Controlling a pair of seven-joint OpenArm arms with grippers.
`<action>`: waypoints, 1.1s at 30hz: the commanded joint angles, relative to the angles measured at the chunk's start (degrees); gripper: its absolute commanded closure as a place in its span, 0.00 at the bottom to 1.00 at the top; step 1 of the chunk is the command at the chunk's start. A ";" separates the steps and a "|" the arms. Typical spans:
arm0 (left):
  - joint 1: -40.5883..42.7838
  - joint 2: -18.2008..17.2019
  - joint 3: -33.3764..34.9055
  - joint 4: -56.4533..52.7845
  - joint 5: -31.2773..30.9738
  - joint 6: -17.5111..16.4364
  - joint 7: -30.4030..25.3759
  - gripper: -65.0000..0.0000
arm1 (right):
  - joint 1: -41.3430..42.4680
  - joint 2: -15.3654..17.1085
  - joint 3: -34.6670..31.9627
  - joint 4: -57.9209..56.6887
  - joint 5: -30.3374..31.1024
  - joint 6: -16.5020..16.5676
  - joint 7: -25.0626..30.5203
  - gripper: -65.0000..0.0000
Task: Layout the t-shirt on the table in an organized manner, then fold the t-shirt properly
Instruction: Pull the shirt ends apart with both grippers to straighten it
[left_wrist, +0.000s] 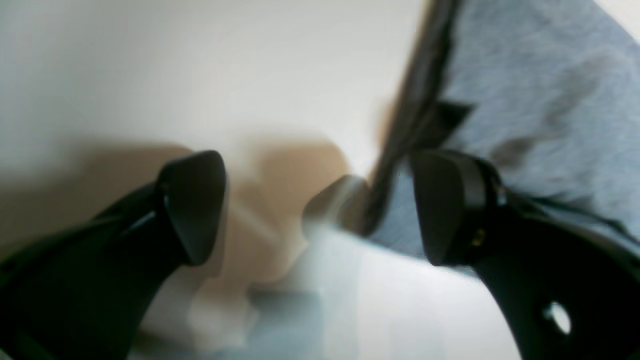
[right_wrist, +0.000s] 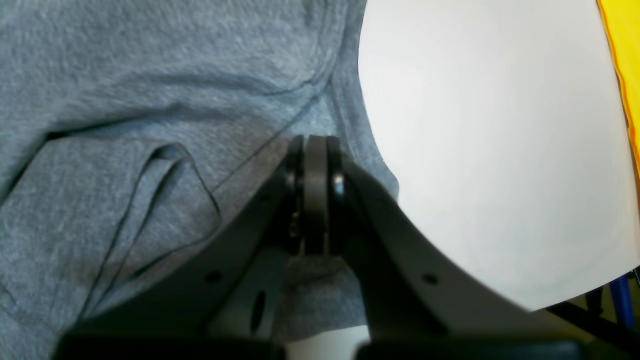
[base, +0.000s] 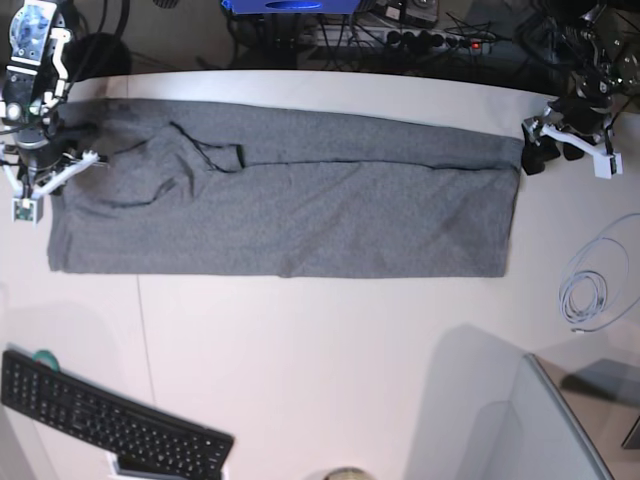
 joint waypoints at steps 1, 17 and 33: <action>0.20 -1.00 -0.01 0.85 -1.26 -0.49 -1.15 0.13 | 0.29 0.56 0.14 0.88 -0.11 -0.16 1.24 1.00; 1.61 -1.53 6.76 7.89 -11.64 -0.49 -0.89 0.13 | 0.64 0.56 0.05 -1.06 -0.11 -0.16 1.24 1.00; -5.16 -1.97 10.28 -5.65 -11.29 -0.49 -1.15 0.13 | 0.64 0.56 0.14 -1.06 -0.11 -0.16 1.33 1.00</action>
